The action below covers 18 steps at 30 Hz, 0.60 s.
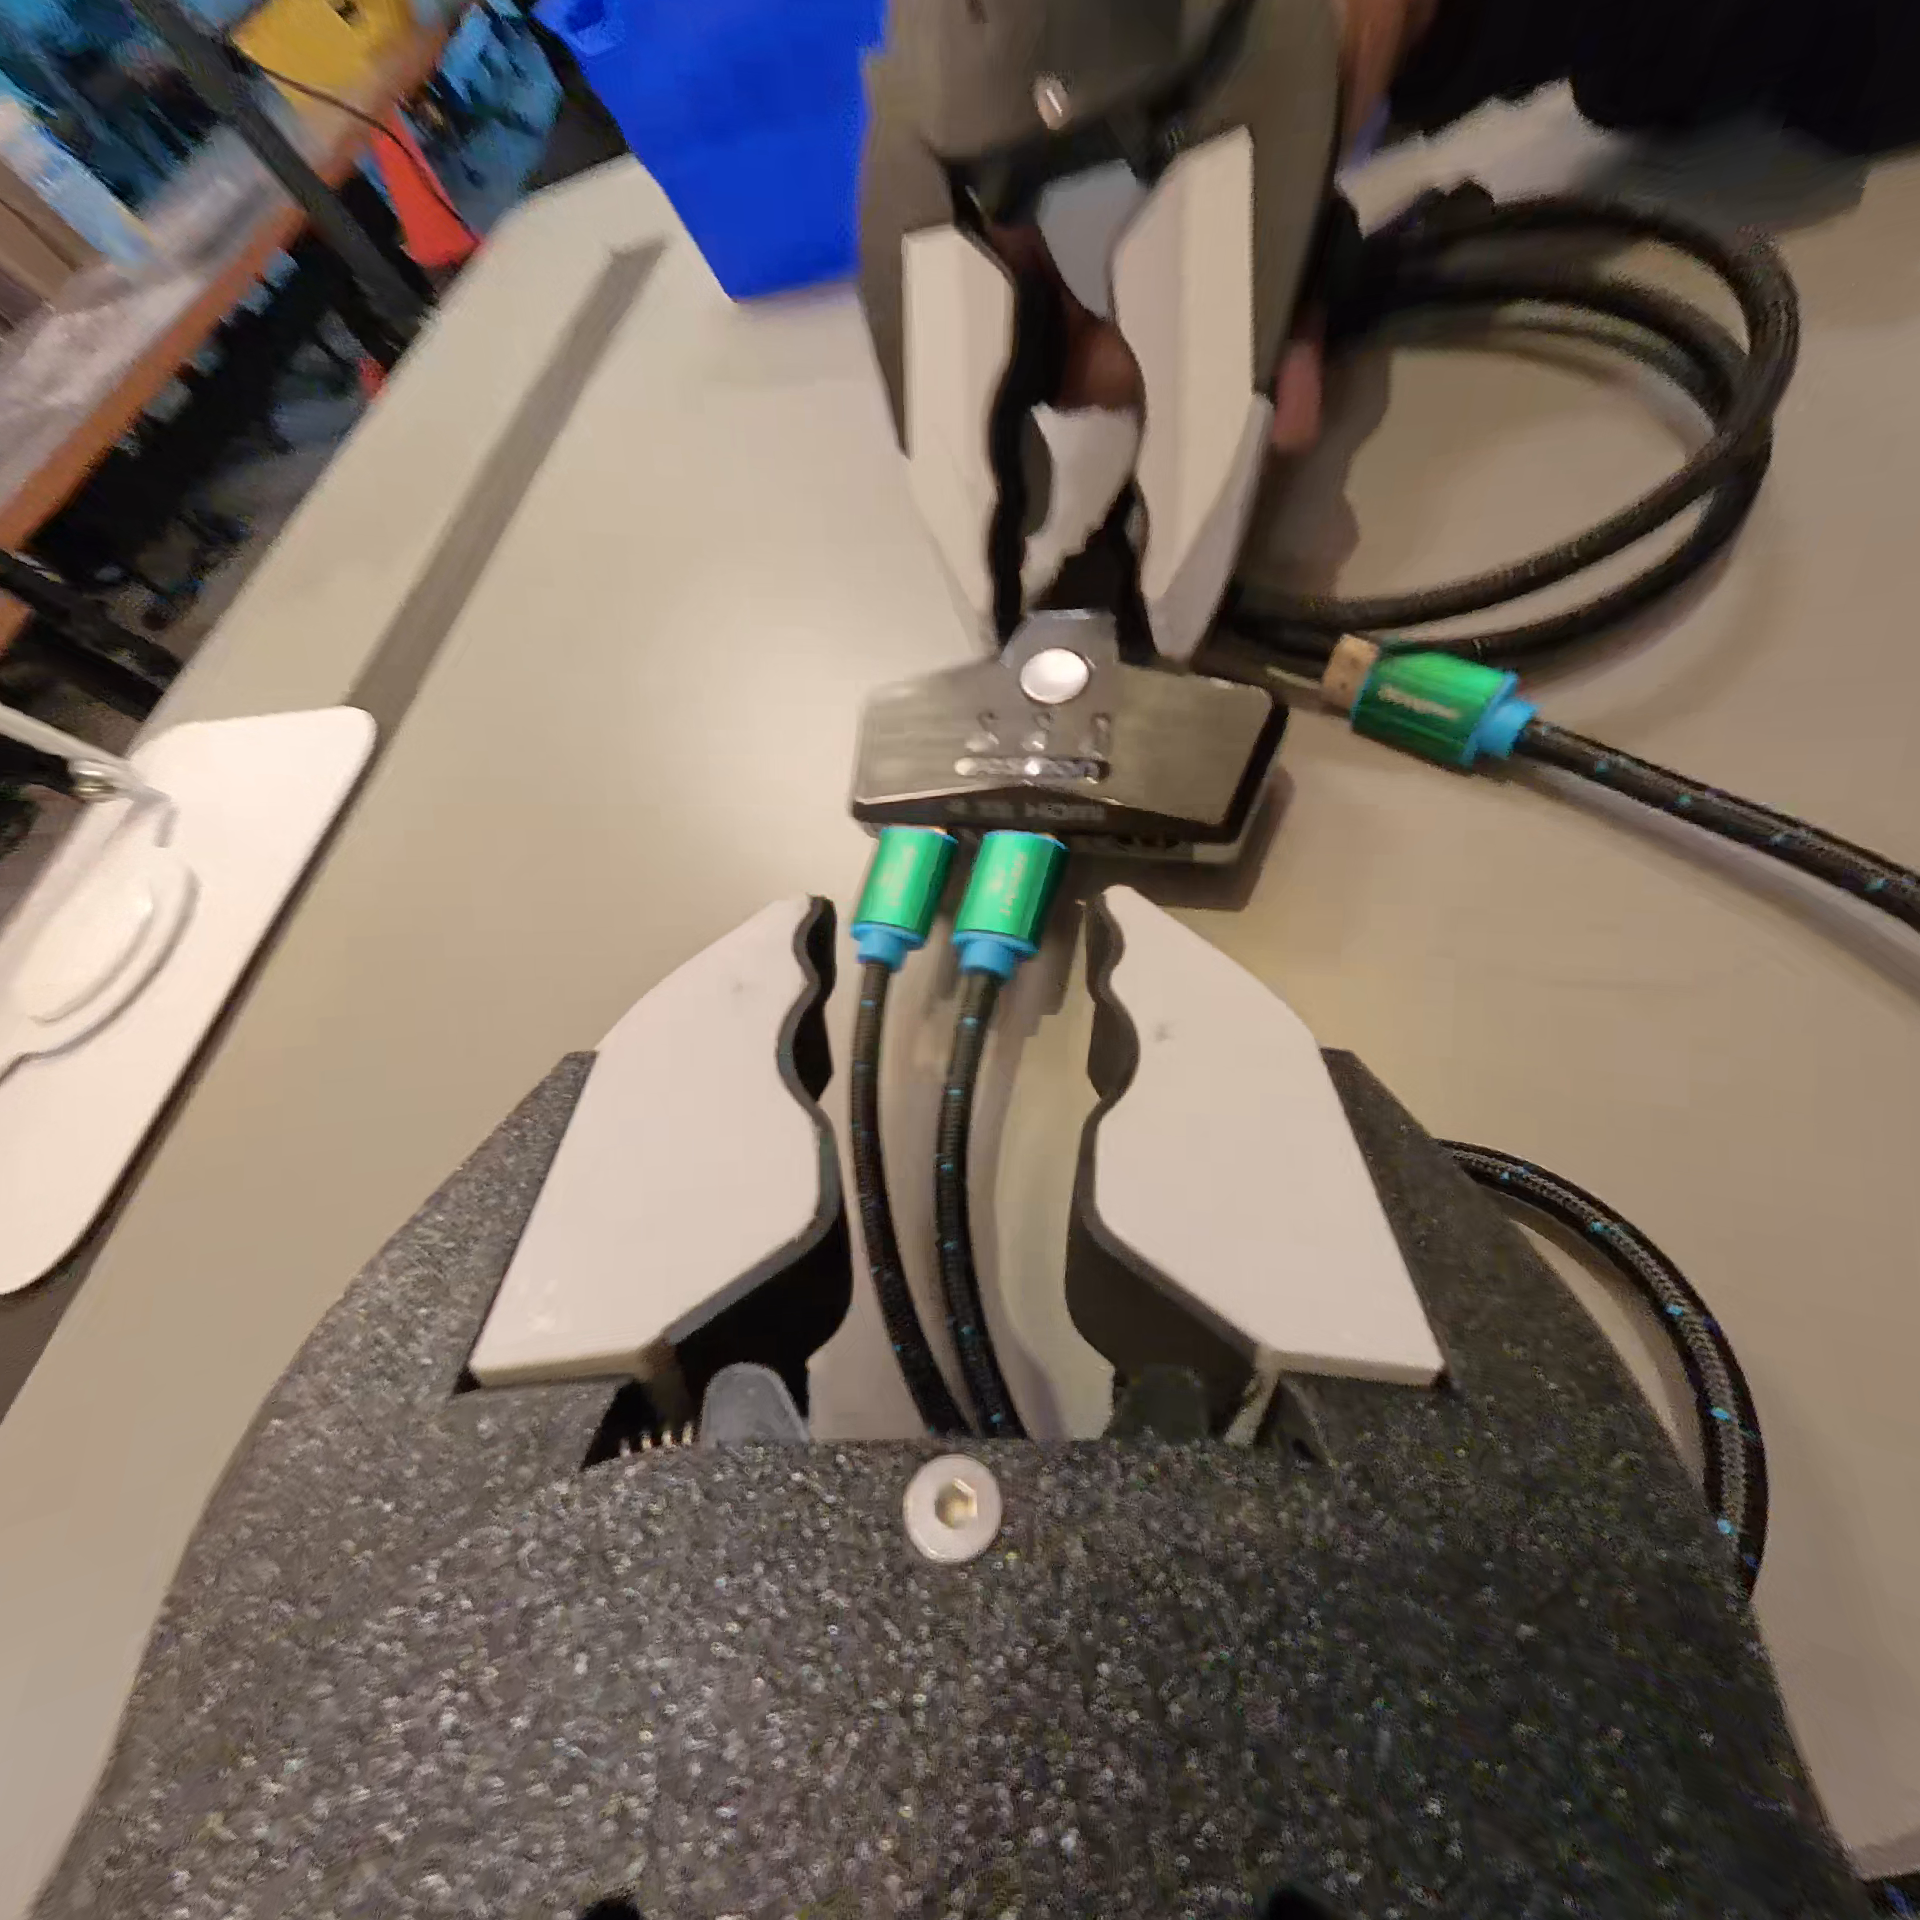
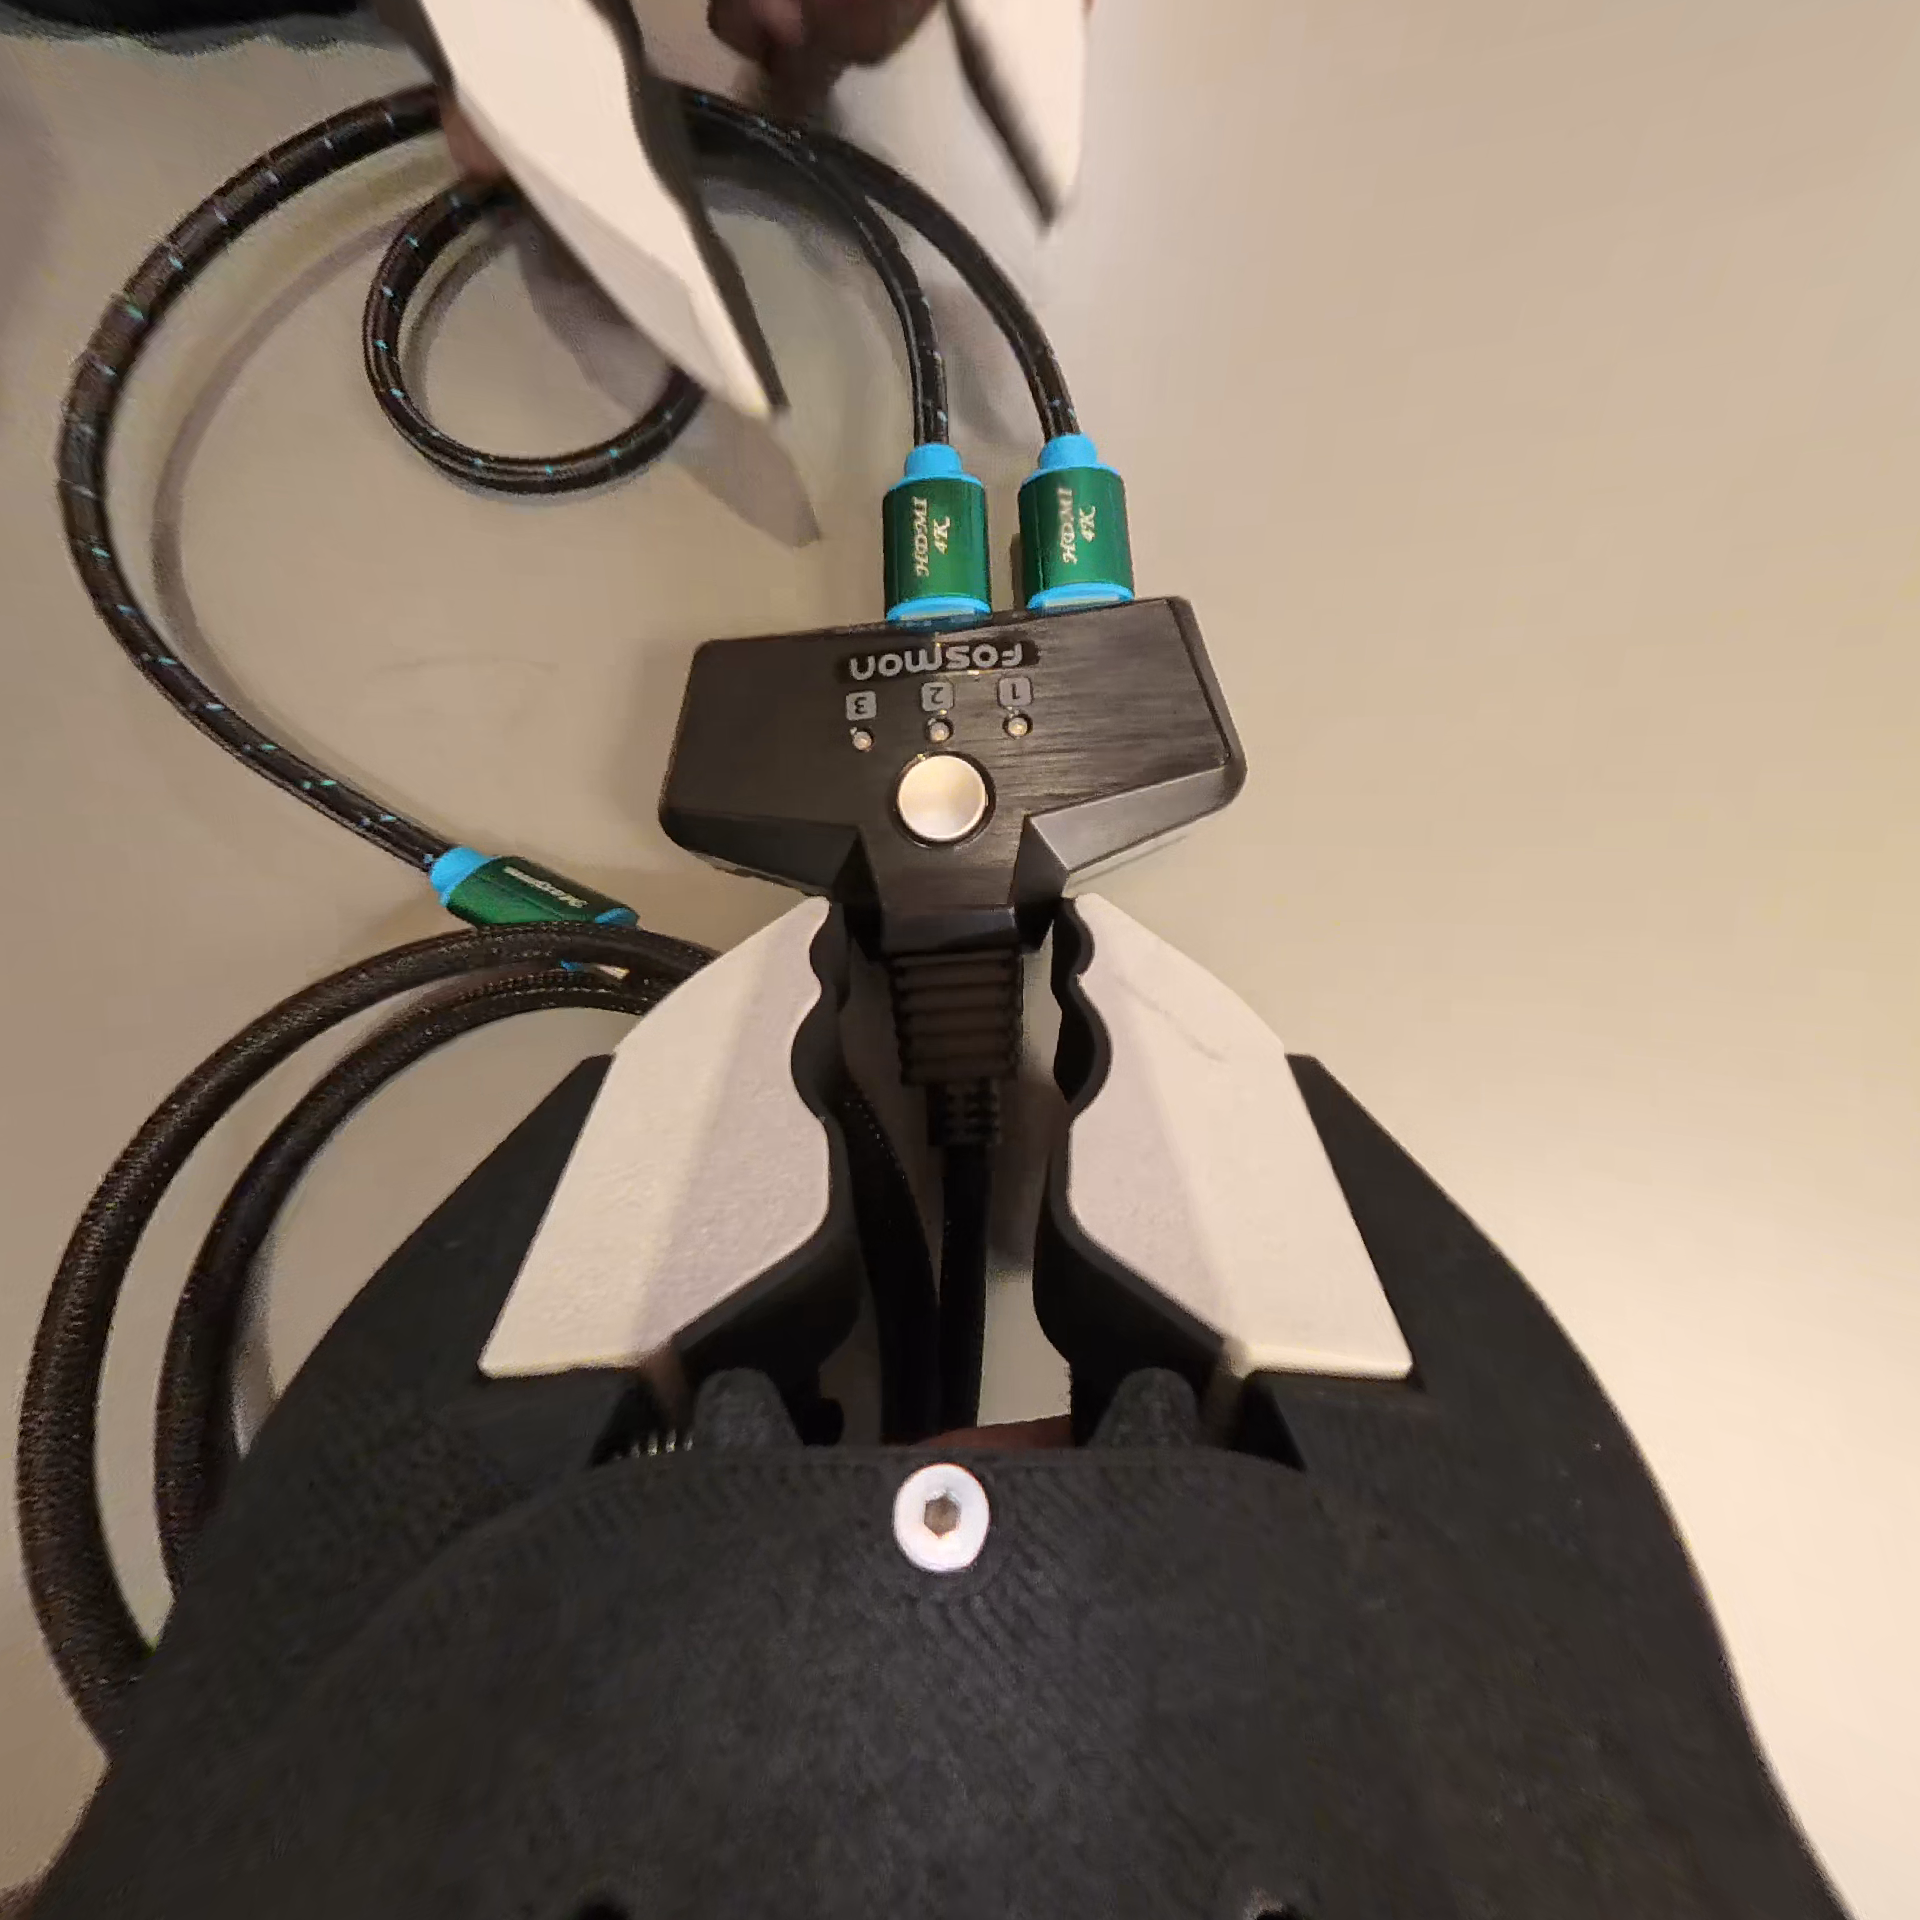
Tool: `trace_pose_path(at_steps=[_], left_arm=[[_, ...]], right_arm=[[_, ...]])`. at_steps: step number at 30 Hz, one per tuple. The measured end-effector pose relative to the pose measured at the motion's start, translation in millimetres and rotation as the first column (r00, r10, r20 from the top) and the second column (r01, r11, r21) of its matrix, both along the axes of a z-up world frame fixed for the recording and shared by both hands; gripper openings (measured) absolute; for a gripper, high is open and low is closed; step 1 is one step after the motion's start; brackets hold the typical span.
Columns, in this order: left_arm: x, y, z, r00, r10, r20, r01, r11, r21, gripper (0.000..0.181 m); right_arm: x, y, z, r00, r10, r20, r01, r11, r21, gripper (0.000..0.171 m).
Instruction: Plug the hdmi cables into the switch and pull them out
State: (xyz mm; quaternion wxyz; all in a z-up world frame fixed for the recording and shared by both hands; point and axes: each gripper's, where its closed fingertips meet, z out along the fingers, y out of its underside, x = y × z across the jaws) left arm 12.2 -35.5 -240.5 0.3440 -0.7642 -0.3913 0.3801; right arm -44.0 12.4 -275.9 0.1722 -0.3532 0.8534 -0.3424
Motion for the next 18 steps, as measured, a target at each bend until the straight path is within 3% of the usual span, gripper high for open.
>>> trace_pose_path(at_steps=[6, 9, 18], left_arm=[[-3, -32, 13, 0.986, 0.136, -0.096, -0.127, 0.988, 0.091, 0.056], [-2, -34, 13, 0.986, 0.137, -0.090, -0.128, 0.987, 0.097, 0.042], [17, -32, 33, 0.976, 0.190, -0.103, -0.173, 0.972, 0.158, 0.031]], right_arm=[[-11, -1, -8, 0.999, -0.042, -0.035, 0.043, 0.999, 0.024, 0.038], [-12, -2, -8, 0.998, -0.055, -0.029, 0.056, 0.998, 0.018, 0.038], [-15, -2, -9, 0.995, -0.075, -0.072, 0.075, 0.997, -0.009, 0.038]])
